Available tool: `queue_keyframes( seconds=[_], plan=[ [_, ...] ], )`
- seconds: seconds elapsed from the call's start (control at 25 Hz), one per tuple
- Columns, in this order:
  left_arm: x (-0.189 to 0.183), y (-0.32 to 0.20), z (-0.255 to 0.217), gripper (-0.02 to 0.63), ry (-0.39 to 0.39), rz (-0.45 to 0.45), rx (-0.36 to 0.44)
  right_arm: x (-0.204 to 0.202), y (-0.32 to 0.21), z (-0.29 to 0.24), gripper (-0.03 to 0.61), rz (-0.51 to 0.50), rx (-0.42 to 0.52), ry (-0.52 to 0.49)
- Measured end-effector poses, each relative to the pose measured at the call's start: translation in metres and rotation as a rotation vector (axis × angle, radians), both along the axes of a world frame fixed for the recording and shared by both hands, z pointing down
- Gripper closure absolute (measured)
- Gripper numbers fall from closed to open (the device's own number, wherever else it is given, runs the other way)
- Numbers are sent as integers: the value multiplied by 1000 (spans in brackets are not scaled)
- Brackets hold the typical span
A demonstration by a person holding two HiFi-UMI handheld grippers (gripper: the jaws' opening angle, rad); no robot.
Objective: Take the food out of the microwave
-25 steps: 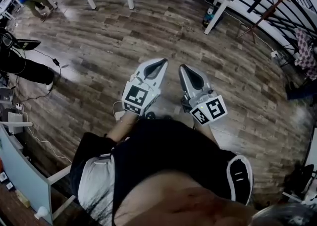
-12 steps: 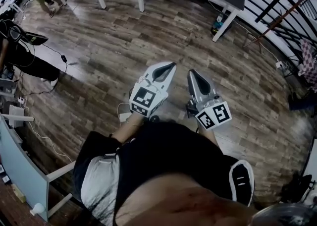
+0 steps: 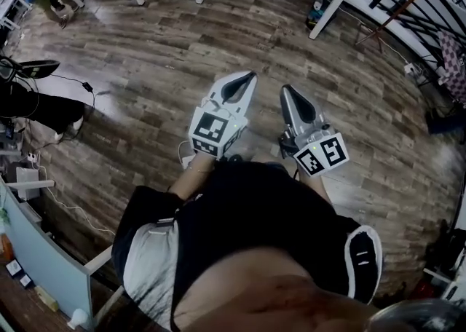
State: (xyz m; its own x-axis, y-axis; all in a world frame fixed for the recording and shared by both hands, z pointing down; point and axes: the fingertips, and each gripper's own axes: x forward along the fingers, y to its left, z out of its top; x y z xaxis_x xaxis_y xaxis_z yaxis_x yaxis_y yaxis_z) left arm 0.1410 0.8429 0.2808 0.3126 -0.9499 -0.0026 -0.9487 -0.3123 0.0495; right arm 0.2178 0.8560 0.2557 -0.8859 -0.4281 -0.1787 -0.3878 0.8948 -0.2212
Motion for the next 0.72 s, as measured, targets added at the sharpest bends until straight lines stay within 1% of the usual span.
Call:
queue_keyframes(
  seconds=[0.16,0.36,0.52,0.72],
  plan=[
    [1,-4,2,611,0,26,5,1,-5,1,588,22,-5,6],
    [3,-14,7,611,3,46,-9,2,-17,3,588,39,-16,9],
    [-3,-26,6,611,-1,39,-10,-3,-31,3,588,36,-16,8],
    [-15,-55,11,611,-7,18,-17,-13,-64,8,588,20,-21,18]
  ],
)
